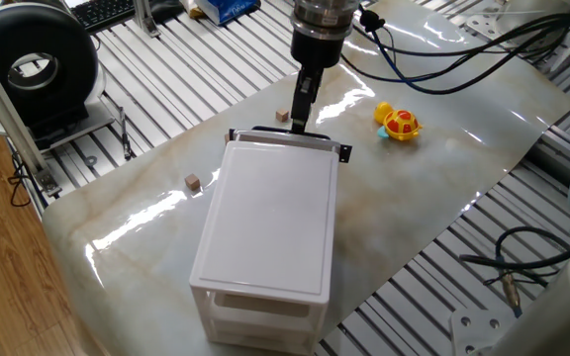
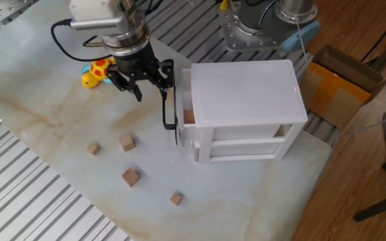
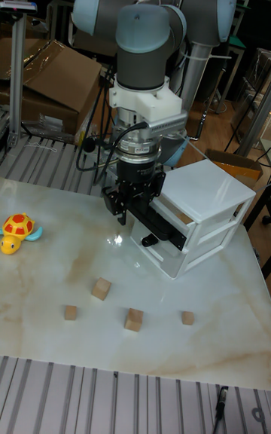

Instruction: Take something out of a drawer

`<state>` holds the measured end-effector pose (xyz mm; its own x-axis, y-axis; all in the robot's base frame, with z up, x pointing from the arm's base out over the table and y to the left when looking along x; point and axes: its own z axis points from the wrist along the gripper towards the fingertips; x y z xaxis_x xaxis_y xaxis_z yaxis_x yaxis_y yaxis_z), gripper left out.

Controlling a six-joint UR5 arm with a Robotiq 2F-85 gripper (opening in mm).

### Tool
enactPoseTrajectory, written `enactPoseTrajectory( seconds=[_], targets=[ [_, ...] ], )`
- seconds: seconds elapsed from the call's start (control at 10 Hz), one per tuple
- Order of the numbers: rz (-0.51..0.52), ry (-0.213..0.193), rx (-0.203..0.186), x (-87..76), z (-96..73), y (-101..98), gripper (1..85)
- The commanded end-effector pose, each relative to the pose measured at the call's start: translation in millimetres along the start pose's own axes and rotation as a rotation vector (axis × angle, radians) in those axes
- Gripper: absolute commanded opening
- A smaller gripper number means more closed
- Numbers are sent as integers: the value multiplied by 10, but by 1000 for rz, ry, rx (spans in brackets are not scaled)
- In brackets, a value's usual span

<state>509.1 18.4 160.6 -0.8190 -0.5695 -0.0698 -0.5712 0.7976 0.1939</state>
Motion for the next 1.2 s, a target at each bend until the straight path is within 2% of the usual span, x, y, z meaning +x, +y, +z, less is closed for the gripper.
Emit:
enactPoseTrajectory(
  seconds=[0.0, 0.3, 0.5, 0.9, 1.1],
  targets=[
    [10, 4, -4, -24, -188, 128, 553],
    [31, -5, -15, -110, -315, 303, 577],
    [51, 2, -18, -186, -338, 389, 590],
    [75, -9, -13, -269, -266, 492, 593],
    [78, -16, 17, -289, -182, 473, 593]
  ],
)
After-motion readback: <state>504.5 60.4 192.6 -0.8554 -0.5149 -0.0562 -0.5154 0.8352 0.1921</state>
